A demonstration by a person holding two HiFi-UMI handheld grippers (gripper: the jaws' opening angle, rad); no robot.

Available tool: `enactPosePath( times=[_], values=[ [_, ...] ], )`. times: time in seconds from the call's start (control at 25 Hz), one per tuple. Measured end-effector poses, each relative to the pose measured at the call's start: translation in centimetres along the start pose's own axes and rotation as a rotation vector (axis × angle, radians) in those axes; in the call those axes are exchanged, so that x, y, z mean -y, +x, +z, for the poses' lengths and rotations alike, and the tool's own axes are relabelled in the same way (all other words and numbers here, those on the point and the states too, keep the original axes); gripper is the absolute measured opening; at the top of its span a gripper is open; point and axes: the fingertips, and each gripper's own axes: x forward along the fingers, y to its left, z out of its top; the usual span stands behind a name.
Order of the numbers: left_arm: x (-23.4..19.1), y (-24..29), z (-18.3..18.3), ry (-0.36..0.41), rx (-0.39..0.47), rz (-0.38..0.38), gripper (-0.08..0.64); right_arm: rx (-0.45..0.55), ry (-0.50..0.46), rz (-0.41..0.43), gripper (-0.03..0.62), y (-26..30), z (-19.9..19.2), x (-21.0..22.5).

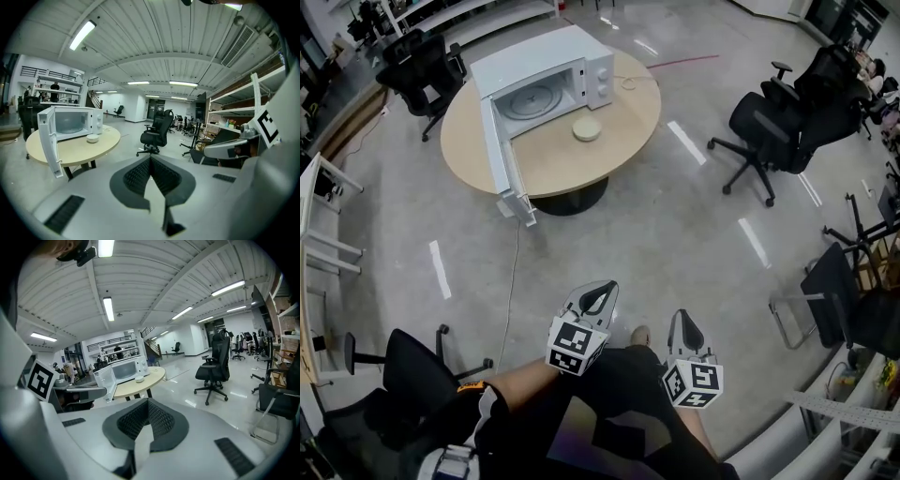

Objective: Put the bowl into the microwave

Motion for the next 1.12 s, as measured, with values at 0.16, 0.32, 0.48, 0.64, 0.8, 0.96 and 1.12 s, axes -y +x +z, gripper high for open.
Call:
enactPosePath(
  times=[0.16,0.32,0.48,0.64,0.8,0.96,1.12],
  values=[
    [1.2,2.2,1.4,0.007,0.011,0.052,0.048,-0.006,-0.012,0.058,0.015,1.5,1.5,2.9],
    [2.6,3.9,2.2,0.006,0.011,0.104,0.048,-0.006,-0.029,0.124,0.015,2.5,2.8,5.1],
    [3.9,5.2,2.3,0.012,0.005,0.149,0.048,-0.009,-0.034,0.186,0.015,3.2,3.3,6.5],
    [4.4,6.0,2.3,0.003,0.011,0.202,0.048,-0.014,-0.042,0.234,0.015,3.9,3.4,7.9],
    [5.2,6.5,2.2,-0.007,0.022,0.246,0.048,-0.014,-0.061,0.275,0.015,4.3,3.7,9.2],
    [6.0,6.8,2.2,-0.016,0.03,0.277,0.048,-0.015,-0.068,0.306,0.015,4.3,3.9,9.9],
    [6.6,7.0,1.8,-0.022,0.018,0.301,0.048,-0.031,-0.067,0.329,0.015,4.5,3.8,10.6]
  ],
)
